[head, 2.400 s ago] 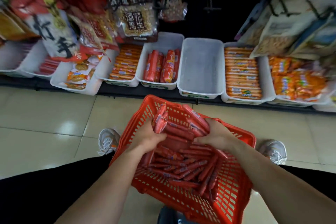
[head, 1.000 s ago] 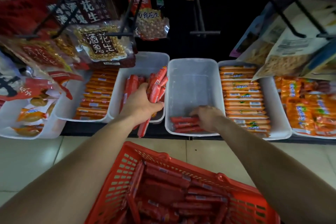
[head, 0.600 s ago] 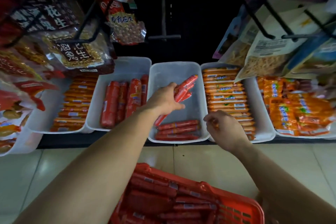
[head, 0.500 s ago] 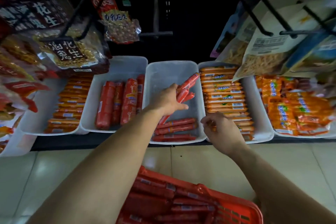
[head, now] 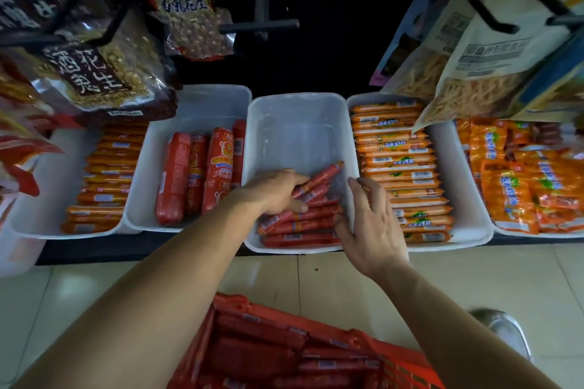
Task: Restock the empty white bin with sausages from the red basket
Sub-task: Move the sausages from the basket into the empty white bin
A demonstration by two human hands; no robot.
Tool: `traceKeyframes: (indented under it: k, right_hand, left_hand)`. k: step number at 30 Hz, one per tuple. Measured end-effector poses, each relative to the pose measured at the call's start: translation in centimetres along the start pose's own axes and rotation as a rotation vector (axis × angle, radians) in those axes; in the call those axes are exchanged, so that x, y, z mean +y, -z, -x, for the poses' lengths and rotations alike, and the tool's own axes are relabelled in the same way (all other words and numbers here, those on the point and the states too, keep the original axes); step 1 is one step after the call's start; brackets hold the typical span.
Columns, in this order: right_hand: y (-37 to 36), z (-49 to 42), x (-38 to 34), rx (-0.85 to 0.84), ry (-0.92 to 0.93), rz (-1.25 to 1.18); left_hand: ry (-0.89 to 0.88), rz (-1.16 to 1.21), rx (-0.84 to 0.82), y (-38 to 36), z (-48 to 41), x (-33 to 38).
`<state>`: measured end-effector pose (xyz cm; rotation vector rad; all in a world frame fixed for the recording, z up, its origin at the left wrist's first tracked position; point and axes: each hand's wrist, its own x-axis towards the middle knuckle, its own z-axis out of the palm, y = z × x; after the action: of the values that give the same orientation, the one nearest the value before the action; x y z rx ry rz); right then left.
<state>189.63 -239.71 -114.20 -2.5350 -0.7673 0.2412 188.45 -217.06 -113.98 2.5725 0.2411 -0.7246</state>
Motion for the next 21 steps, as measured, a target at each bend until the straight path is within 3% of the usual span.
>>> traceKeyframes:
  k: [6, 12, 17, 21]
  right_hand:
    - [0.1, 0.4, -0.1, 0.031, 0.010, 0.009]
    - [-0.1, 0.4, -0.4, 0.057, -0.028, 0.011]
    - [-0.4, 0.5, -0.6, 0.084, -0.028, 0.055]
    - [-0.6, 0.4, -0.7, 0.116, -0.023, 0.062]
  left_hand:
    - [-0.006, -0.088, 0.078, -1.7, 1.3, 0.8]
    - [0.058, -0.027, 0.209, -0.3, 0.9, 1.2]
    - [0.100, 0.021, 0.059, -0.6, -0.4, 1.2]
    - [0.014, 0.074, 0.132, 0.0, -0.5, 0.8]
